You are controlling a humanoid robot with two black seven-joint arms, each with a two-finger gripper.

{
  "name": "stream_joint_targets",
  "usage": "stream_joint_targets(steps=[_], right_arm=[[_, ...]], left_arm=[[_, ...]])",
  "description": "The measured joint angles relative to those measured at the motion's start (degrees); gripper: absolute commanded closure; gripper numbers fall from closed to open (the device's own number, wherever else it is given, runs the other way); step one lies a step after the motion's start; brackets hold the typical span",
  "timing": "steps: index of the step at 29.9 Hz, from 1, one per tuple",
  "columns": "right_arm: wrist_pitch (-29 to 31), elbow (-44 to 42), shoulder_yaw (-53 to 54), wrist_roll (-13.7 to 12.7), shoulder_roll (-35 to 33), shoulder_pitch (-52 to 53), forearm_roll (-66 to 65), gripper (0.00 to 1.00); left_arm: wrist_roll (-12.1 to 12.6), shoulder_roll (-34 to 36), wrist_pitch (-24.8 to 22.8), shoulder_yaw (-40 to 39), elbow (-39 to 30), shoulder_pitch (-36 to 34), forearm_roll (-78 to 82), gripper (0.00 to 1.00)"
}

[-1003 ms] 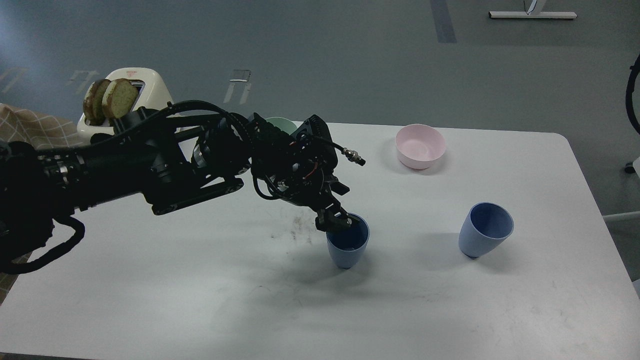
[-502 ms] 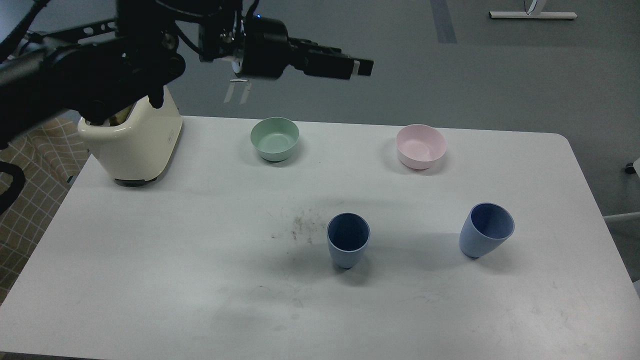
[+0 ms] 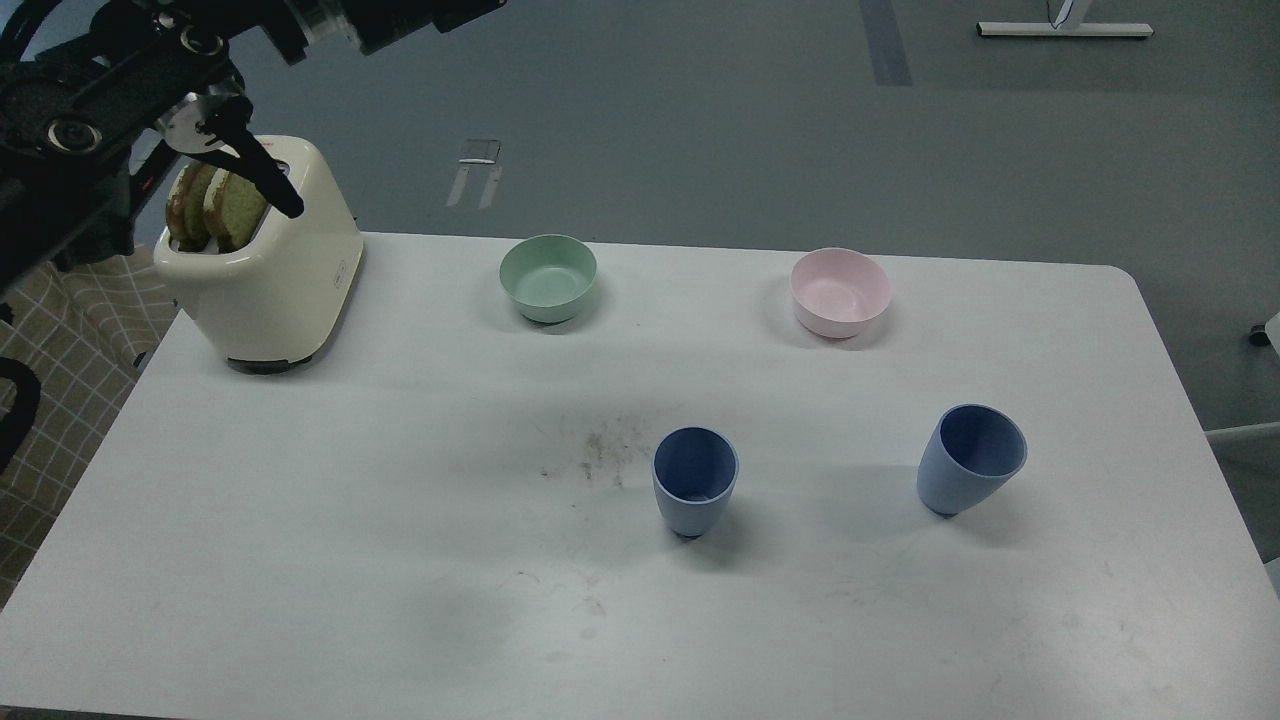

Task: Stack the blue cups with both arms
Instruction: 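Open the left gripper and raise it away from the cup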

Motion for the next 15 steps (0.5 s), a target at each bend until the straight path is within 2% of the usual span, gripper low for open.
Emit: stream_joint_targets(steps=[7,15], right_arm=[[0.0,2.3,-0.1,0.3,-0.2,-4.3,-18.3,0.0],[0.0,9.0,-0.7,0.4,2.6,-12.7,-35.0,0.0]], left_arm=[[0.0,-1.8,0.0,-0.1,1.5,2.1,-0.6,0.04],[0.0,-2.9,0.0,-0.1,1.6,3.9,-0.6,0.04]])
